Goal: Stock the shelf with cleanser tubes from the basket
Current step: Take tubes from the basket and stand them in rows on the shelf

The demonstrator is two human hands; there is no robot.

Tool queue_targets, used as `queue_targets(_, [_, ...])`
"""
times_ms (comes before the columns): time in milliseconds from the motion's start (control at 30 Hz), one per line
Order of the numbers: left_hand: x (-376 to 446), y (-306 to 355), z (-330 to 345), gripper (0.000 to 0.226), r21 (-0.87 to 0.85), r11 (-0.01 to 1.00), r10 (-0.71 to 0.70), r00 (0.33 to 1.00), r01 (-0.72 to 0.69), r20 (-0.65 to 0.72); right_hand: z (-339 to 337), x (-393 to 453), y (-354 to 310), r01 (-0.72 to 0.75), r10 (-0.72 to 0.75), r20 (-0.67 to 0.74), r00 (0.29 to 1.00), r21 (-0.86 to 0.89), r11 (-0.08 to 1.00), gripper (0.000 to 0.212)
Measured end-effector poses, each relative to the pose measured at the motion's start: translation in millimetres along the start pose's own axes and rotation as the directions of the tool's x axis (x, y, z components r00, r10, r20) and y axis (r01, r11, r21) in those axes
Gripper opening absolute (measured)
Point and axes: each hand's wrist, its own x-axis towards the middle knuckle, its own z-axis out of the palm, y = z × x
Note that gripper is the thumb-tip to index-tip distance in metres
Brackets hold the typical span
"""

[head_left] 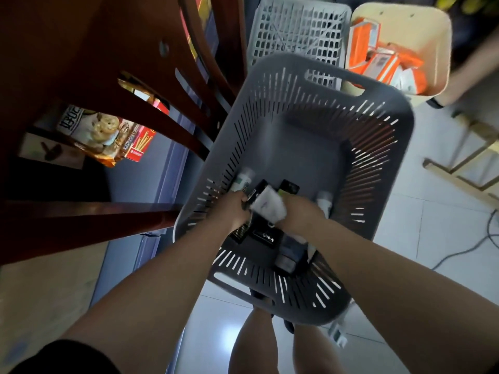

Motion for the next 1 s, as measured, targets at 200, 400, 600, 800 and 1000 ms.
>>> queue_targets(200, [7, 25, 6, 0.045, 0.010, 0.981, 0.193, 0.980, -0.194, 0.044, -46, 5, 15, -0.123, 0.283, -0.169, 0.944, 0.615, 0.779, 0.042])
queue_targets(400, [33, 55, 17, 0.035, 0.345, 0.856, 0.402, 0.915, -0.385, 0.025, -60, 13, 24, -0.113, 0.355, -0.238, 0.904, 0.668, 0.735, 0.039])
queue_targets(600, [50, 62, 38, 0.076, 0.534, 0.776, 0.322, 0.939, -0.337, 0.124, -59, 20, 30, -0.086, 0.442, -0.222, 0.869, 0.813, 0.576, 0.035])
queue_targets(800, [44, 58, 41, 0.046, 0.349, 0.866, 0.374, 0.927, -0.357, 0.020, -64, 16, 25, -0.056, 0.434, -0.204, 0.877, 0.855, 0.515, 0.035])
queue_targets(1000, [18, 69, 9, 0.071, -0.201, 0.939, 0.260, 0.959, -0.278, -0.112, -84, -13, 16, 0.002, 0.380, -0.165, 0.910, 0.919, 0.394, 0.033])
